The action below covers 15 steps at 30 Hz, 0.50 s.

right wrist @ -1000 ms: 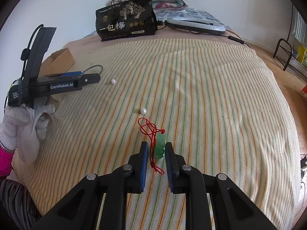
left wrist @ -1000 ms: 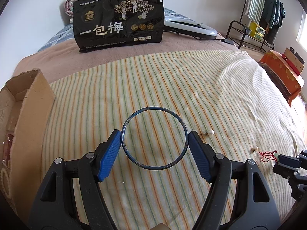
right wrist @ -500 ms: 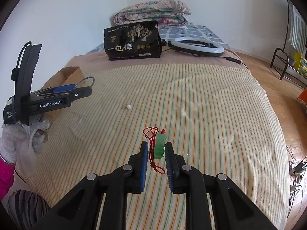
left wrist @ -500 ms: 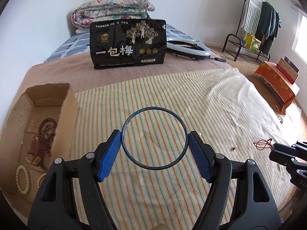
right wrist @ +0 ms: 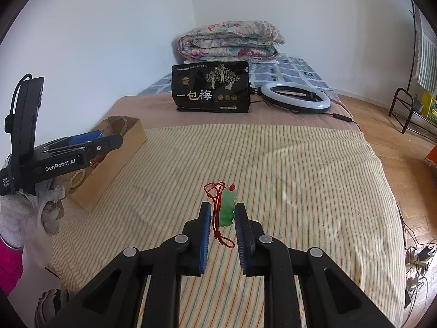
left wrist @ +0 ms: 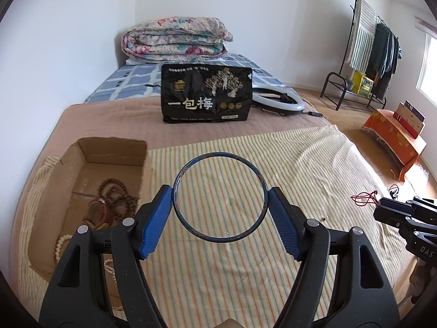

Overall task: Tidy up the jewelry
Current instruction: 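Carry the bangle and green pendant over the cardboard box with both tools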

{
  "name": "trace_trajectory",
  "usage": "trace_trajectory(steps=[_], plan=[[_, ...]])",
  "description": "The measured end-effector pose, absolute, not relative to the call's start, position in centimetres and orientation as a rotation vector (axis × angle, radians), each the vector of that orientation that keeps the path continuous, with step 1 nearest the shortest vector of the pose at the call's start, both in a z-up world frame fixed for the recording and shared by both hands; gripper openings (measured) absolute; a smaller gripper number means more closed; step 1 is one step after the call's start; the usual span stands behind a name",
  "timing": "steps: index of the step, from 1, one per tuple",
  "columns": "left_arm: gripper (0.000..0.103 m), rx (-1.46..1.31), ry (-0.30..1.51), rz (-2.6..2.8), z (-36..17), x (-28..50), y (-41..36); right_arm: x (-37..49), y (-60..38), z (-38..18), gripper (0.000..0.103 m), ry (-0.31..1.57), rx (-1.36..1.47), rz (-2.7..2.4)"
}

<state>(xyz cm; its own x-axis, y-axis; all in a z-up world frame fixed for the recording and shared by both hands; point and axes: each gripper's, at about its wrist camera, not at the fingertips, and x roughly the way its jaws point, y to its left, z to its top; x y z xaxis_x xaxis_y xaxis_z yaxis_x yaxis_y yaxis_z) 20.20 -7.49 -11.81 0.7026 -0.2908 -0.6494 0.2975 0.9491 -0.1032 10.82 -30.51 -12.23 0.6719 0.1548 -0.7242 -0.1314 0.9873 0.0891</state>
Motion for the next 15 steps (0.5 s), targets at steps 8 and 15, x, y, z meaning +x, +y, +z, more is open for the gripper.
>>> trace_trajectory(steps=[8,15], plan=[[0.073,-0.015,0.679,-0.296,-9.9,19.2,-3.9,11.5,-27.6,-10.3,0.016,0.790,0.016,0.193],[0.073,-0.036,0.668,-0.255,-9.3,19.2,0.0,12.9,-24.2,-9.3,0.016,0.771,0.005,0.236]])
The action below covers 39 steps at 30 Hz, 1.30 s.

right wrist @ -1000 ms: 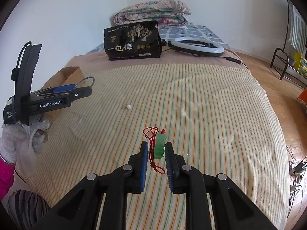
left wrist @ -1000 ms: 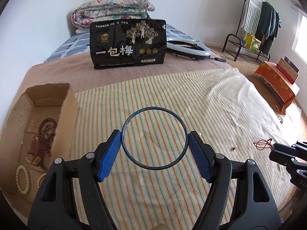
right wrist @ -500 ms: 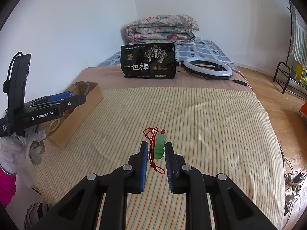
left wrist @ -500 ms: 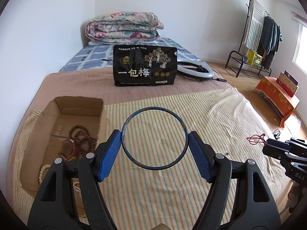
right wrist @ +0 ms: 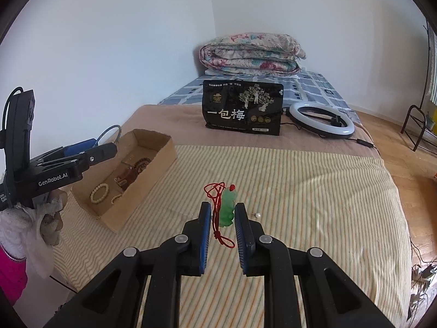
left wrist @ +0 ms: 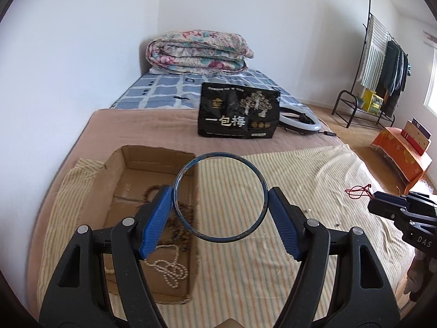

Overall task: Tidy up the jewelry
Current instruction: 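Carry the bangle and green pendant over the cardboard box with both tools, then open both tools to drop the bangle and pendant into the box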

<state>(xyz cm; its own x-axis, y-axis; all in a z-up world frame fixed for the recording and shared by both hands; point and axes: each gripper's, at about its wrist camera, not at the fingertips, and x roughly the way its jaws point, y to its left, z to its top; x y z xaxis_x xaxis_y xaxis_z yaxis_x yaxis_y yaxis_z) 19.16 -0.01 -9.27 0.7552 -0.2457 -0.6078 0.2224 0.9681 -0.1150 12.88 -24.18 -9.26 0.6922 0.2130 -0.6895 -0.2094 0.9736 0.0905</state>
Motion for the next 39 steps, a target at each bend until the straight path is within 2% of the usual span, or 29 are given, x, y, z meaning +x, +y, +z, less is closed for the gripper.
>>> trace_trajectory(steps=[18,39], plan=[[0.073,-0.081,0.694,-0.122,-11.0,20.5,9.4,19.0,-14.3,-9.5,0.016,0.762,0.029,0.380],[0.073,-0.110,0.763,-0.091,-14.5,22.2,12.1,25.4,-6.8,-13.0,0.016,0.822,0.020,0.440]])
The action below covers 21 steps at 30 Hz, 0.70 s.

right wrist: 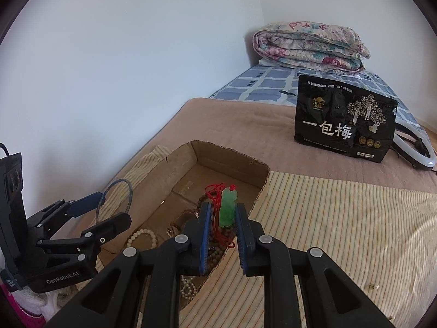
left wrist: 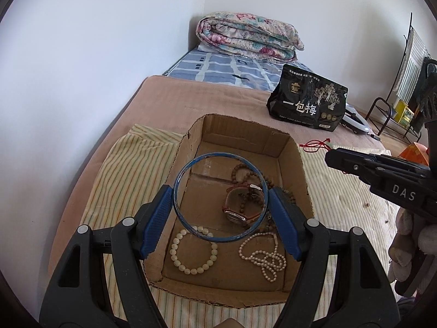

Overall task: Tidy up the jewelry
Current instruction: 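Open both tools to drop the bangle and pendant into the box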

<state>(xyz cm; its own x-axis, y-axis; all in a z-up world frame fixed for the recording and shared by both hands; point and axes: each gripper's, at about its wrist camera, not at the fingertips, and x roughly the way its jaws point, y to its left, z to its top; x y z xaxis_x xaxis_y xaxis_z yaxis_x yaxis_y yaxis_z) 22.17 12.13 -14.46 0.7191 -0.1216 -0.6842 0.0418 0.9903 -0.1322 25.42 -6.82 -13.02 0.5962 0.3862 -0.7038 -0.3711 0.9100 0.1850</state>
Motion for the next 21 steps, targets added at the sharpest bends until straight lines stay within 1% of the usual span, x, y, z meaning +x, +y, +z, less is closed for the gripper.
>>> trace_trajectory(steps=[9,11,12,14,16,18,20,21], plan=[[0.074,-0.107,0.776,-0.099,-15.0,22.3,12.5,26.6,-5.3,-14.0,0.018,0.840,0.009,0.452],[0.074,-0.112,0.778,-0.097,-15.0,22.3,12.6,26.7,-5.1,-14.1,0.039,0.845,0.000,0.444],[0.074,-0.115,0.781,-0.097,-15.0,22.3,12.7,26.8,-5.0,-14.1,0.044,0.842,-0.003,0.438],[0.074,-0.118,0.786,-0.093,-15.0,22.4,12.7,26.7,-5.1,-14.0,0.065,0.832,-0.002,0.426],[0.074,-0.118,0.788,-0.089,-15.1,22.3,12.7,26.6,-5.2,-13.8,0.075,0.821,0.003,0.406],[0.074,-0.122,0.790,-0.084,-15.2,22.3,12.8,26.6,-5.3,-13.7,0.076,0.816,0.009,0.399],[0.075,-0.126,0.797,-0.082,-15.2,22.2,12.8,26.7,-5.5,-13.7,0.087,0.816,0.010,0.388],[0.075,-0.126,0.801,-0.082,-15.3,22.2,12.9,26.6,-5.5,-13.6,0.088,0.813,0.010,0.383]])
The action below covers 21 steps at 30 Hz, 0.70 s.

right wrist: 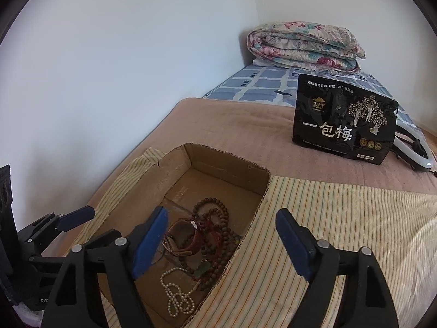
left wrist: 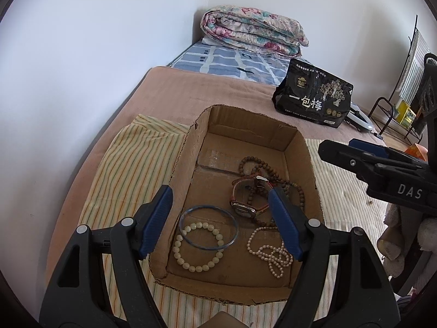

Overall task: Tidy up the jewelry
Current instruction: 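Open both tools to drop the bangle and pendant into the box, then move both tools back over the bed toward the small white pearl studs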

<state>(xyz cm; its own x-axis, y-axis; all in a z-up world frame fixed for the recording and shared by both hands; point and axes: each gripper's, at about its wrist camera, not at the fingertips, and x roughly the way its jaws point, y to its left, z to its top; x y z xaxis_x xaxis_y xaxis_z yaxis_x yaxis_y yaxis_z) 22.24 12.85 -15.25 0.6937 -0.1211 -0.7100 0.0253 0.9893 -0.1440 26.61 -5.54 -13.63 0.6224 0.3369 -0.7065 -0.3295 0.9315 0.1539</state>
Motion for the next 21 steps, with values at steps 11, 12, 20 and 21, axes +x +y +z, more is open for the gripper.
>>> trace_trajectory(steps=[11,12,20,21], plan=[[0.076,-0.125,0.794,-0.083,-15.0,22.0,12.9,26.1,-6.0,-13.2,0.093,0.805,0.011,0.367],[0.076,-0.123,0.793,-0.083,-14.9,21.9,12.9,26.1,-6.0,-13.1,0.093,0.805,0.012,0.366],[0.076,-0.105,0.774,-0.083,-13.6,21.3,12.3,25.5,-6.8,-12.1,0.093,0.788,0.022,0.359],[0.076,-0.103,0.771,-0.083,-13.5,21.2,12.2,25.5,-6.9,-12.0,0.093,0.787,0.023,0.359]])
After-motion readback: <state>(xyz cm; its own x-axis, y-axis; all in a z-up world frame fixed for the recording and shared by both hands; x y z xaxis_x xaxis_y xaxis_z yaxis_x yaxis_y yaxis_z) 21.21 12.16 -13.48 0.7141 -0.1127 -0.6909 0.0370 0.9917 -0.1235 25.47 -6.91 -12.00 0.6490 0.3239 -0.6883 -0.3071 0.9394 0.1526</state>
